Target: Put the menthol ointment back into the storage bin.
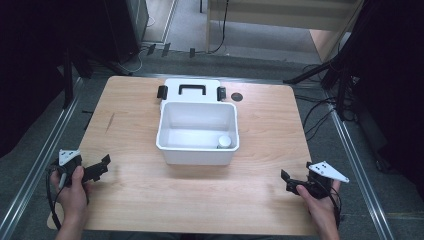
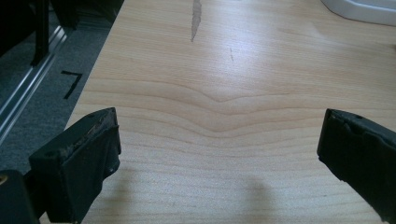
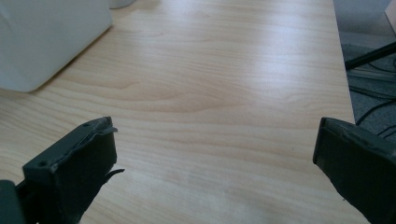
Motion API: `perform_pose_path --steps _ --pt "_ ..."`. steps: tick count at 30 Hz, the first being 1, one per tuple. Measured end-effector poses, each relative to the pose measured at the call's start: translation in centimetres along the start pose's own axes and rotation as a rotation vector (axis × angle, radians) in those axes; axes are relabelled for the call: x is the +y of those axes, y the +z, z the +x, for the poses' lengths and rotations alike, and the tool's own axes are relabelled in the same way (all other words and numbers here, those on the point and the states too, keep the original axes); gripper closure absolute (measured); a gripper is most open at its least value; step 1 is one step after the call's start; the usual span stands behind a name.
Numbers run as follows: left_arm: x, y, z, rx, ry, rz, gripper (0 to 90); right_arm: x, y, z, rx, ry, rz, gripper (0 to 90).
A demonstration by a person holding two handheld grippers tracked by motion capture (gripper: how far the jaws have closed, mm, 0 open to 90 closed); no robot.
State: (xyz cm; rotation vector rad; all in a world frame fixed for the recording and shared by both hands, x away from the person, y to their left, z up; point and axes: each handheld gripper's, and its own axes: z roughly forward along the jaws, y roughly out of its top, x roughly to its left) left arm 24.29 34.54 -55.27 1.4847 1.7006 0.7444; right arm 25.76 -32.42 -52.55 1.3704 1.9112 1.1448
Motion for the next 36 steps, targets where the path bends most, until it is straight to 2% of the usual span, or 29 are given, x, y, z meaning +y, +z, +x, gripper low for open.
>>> perform_pose_path --steps 3,5,13,17,19,22,25,27,29,32,36 --pt "0.0 0.0 0.0 -0.001 0.0 0.0 0.2 -0.5 -0.2 -0.2 0.001 0.005 0.0 0.0" --pt "0.0 0.0 0.0 0.0 0.0 0.0 0.2 -1.1 -0.5 -0.4 0.006 0.025 -0.009 0.0" --pt "0.0 0.0 -0.1 0.0 -0.003 -0.005 0.2 -2.7 -1.3 -0.7 -0.01 0.029 -0.006 0.2" --pt "0.0 0.0 0.0 -0.004 -0.004 0.004 0.2 -3.2 -1.5 -0.6 -0.016 0.024 -0.023 0.6" --pt "0.0 0.0 0.0 -0.005 -0.002 0.007 0.2 -3.3 -1.6 -0.5 -0.013 0.009 -0.036 0.6" --pt "0.1 0.2 0.0 -0.008 0.0 0.01 0.2 -3.3 -1.7 -0.5 -0.019 0.022 -0.043 0.6" --pt "0.2 0.3 -0.1 -0.005 0.012 0.014 0.2 -3.2 -1.5 -0.6 -0.028 0.029 -0.024 0.6" --pt "0.2 0.3 -0.2 -0.003 0.013 0.014 0.2 -3.1 -1.3 -0.4 -0.033 0.017 -0.001 0.6" --pt "0.2 0.3 -0.2 -0.005 0.013 0.012 0.2 -3.1 -1.2 -0.5 -0.028 0.016 0.002 0.6" --pt "0.1 0.3 -0.2 -0.005 0.013 0.011 0.2 -3.1 -1.2 -0.7 -0.021 0.04 0.01 0.6" --pt "0.1 0.2 -0.2 -0.005 0.02 0.01 0.2 -3.1 -1.1 -0.8 -0.016 0.04 0.011 0.6"
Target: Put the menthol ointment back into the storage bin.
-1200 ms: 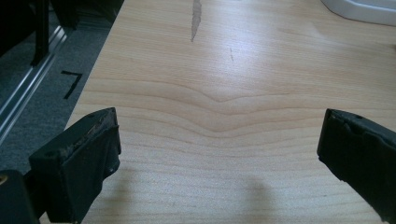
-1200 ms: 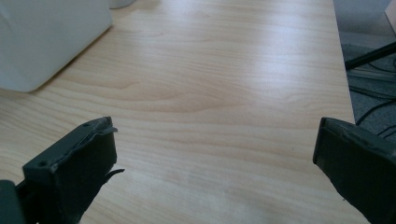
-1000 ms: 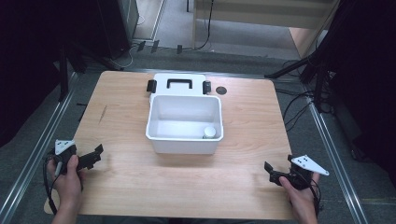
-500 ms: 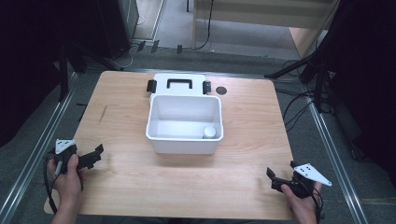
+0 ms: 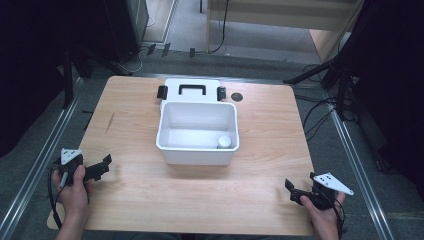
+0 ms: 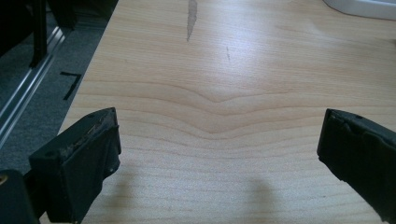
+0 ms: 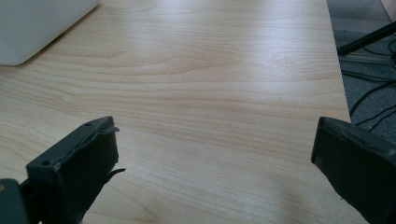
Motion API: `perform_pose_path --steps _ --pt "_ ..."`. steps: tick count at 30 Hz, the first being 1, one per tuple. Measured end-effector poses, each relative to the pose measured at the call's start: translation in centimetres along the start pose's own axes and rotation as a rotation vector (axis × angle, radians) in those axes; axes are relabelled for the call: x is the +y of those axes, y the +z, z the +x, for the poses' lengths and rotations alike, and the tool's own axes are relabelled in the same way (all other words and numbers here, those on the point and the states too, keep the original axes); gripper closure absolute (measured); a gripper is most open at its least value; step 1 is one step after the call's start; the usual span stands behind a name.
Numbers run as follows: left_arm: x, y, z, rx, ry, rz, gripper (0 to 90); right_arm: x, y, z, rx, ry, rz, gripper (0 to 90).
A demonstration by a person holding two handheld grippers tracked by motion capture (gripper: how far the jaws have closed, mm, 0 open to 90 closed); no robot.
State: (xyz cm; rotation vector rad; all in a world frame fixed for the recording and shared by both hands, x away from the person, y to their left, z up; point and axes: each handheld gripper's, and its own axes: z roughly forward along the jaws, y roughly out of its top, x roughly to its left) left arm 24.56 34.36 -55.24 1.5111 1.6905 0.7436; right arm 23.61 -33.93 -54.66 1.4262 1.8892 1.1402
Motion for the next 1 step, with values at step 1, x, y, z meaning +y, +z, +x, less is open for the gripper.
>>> perform_pose_path --steps 1 --pt "-0.01 -0.01 0.0 0.0 -0.001 -0.004 0.2 0.02 0.06 0.0 0.001 0.002 0.006 0.6"
